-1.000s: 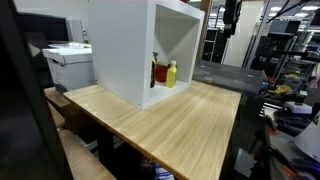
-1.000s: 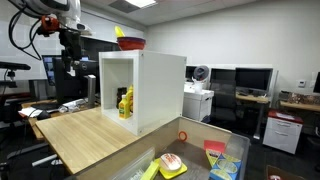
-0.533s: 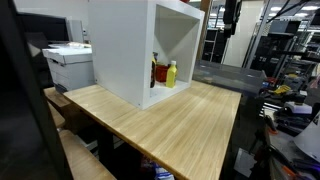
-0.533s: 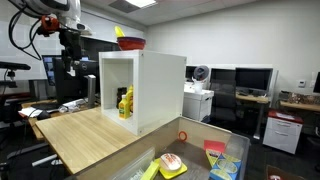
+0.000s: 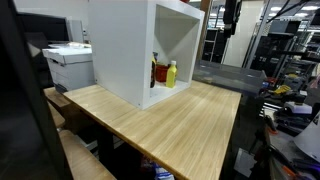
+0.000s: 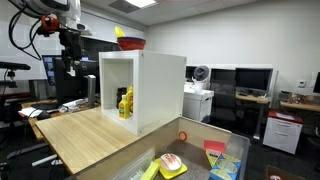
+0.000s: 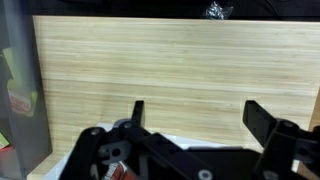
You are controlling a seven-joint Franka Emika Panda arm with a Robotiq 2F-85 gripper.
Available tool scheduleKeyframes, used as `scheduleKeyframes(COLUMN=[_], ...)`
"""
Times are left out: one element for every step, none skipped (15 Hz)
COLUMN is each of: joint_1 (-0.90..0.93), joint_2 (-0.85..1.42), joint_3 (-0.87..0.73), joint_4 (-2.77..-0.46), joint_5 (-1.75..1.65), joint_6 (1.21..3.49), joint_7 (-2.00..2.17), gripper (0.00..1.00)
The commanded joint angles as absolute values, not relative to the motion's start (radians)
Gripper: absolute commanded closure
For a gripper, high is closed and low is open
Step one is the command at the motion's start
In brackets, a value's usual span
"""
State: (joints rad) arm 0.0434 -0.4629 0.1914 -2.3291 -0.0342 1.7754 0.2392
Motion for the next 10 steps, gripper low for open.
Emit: scheduleKeyframes(joint_1=[0.057,0.057,0.057,0.057,0.056,0.054,0.052,0.051,0.049,0.048], joint_2=[-0.461,-0.461,-0.461,-0.461,-0.46,-0.459,-0.469,-0.47,-0.47,-0.472], joint_3=[0.18,0.18,0.18,0.18,0.179,0.178,0.172,0.169,0.165,0.161], joint_4=[-2.327,-2.327,-2.327,-2.327,-2.326,-2.326,-2.339,-2.341,-2.343,-2.347], joint_5=[-0.039,-0.039,-0.039,-0.039,-0.04,-0.044,-0.051,-0.055,-0.06,-0.065], joint_6=[1.773,1.773,1.773,1.773,1.768,1.764,1.776,1.776,1.773,1.778], joint_7=[0.244,0.244,0.244,0.244,0.243,0.243,0.233,0.231,0.227,0.226], gripper=[0.0,0.0,0.0,0.0,0.0,0.0,0.0,0.0,0.0,0.0])
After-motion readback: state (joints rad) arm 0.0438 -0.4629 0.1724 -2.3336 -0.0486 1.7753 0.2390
